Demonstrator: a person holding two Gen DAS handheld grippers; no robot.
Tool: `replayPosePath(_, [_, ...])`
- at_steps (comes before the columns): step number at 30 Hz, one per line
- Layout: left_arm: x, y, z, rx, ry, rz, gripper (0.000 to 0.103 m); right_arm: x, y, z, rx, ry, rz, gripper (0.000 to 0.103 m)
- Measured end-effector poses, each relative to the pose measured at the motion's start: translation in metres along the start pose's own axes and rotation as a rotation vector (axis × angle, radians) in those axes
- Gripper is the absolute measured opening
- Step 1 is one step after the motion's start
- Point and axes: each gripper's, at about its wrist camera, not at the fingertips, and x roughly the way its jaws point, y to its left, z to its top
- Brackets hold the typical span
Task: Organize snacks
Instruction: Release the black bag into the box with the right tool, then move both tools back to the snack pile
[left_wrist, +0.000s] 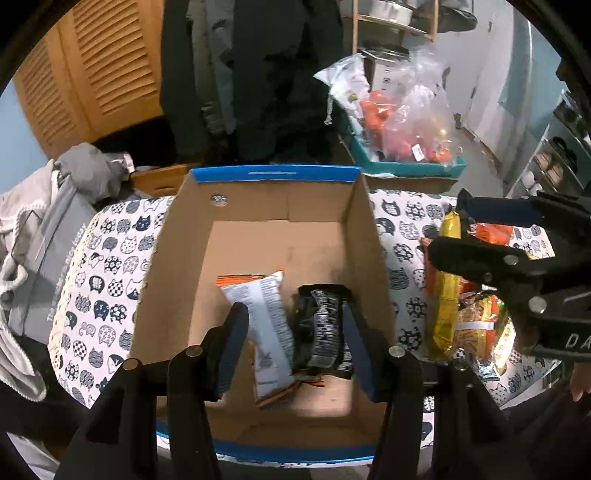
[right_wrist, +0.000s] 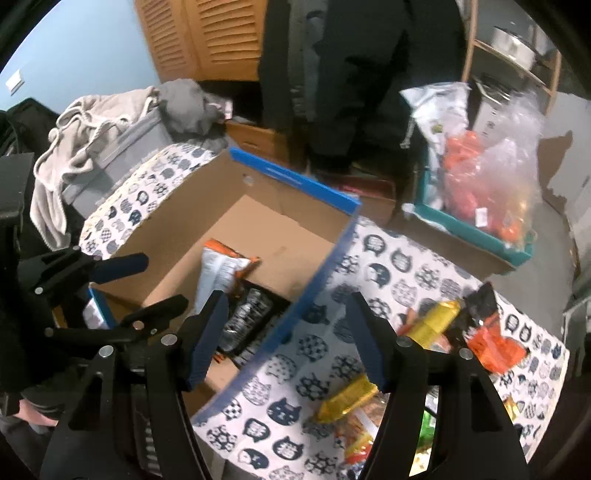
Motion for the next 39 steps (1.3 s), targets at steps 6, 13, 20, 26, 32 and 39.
replayPosePath(6, [-0.003,-0.018,0.005,0.015,-0.017,-0.022,0.061,-0.016,-0.023,-0.015,0.037,-0.012,-0.051,0.073])
replayPosePath(13, [-0.004,-0.047,0.01,0.07,-0.021,-0.046,0.063,-0.032,-0.054,-0.038,0.096,-0.012,-0.095,0.074])
replayPosePath(20, [0.002,-0.08,0.01,0.127,-0.003,-0.063,0.065,-0.043,-0.089,-0.067,0.165,0.014,-0.14,0.075])
replayPosePath(26, [0.011,-0.102,0.009,0.151,0.021,-0.083,0.065,-0.047,-0.113,-0.089,0.212,0.041,-0.168,0.075])
replayPosePath(32, [0.025,-0.12,0.007,0.176,0.05,-0.093,0.065,-0.043,-0.135,-0.112,0.252,0.074,-0.189,0.075])
replayPosePath(39, [0.039,-0.138,0.006,0.195,0.085,-0.11,0.065,-0.031,-0.162,-0.138,0.318,0.128,-0.224,0.075])
